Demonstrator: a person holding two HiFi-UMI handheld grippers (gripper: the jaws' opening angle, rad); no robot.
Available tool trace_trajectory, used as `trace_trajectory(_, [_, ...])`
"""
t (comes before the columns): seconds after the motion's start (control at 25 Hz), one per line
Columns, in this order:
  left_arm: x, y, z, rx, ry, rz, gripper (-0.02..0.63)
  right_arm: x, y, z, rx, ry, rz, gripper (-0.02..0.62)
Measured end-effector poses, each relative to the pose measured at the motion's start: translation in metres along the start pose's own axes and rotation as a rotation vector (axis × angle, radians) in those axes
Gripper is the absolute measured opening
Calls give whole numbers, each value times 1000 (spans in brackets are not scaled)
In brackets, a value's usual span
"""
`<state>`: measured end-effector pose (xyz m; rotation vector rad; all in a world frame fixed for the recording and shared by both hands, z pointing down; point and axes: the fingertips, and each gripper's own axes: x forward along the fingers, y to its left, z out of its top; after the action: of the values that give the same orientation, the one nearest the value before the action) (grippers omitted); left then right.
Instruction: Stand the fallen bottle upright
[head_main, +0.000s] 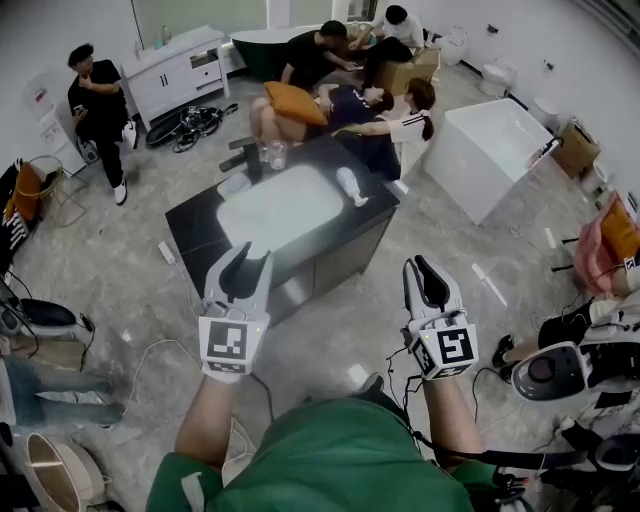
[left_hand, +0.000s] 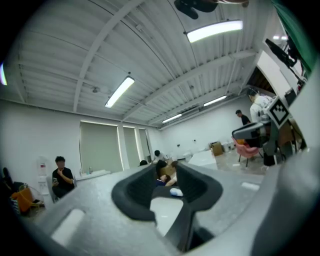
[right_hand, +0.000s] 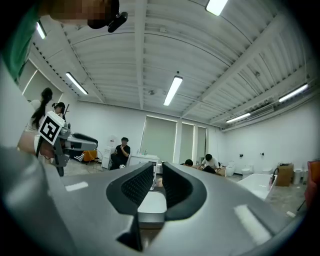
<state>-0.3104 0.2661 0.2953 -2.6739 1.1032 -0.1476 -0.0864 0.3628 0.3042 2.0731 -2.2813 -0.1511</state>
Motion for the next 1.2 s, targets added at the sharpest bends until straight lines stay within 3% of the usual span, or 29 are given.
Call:
trace_trajectory(0.48, [43,5,-33,-48,41,28,132,37,-38,-30,-11,47,-3,57])
trace_trajectory(0.68, [91,4,-37,-31,72,49,141,77,-76,-48,37,46,26,89])
trace_trajectory(1.2, [236,-20,-31,-12,158,102,164,183,-195,-78,106,63,163,89])
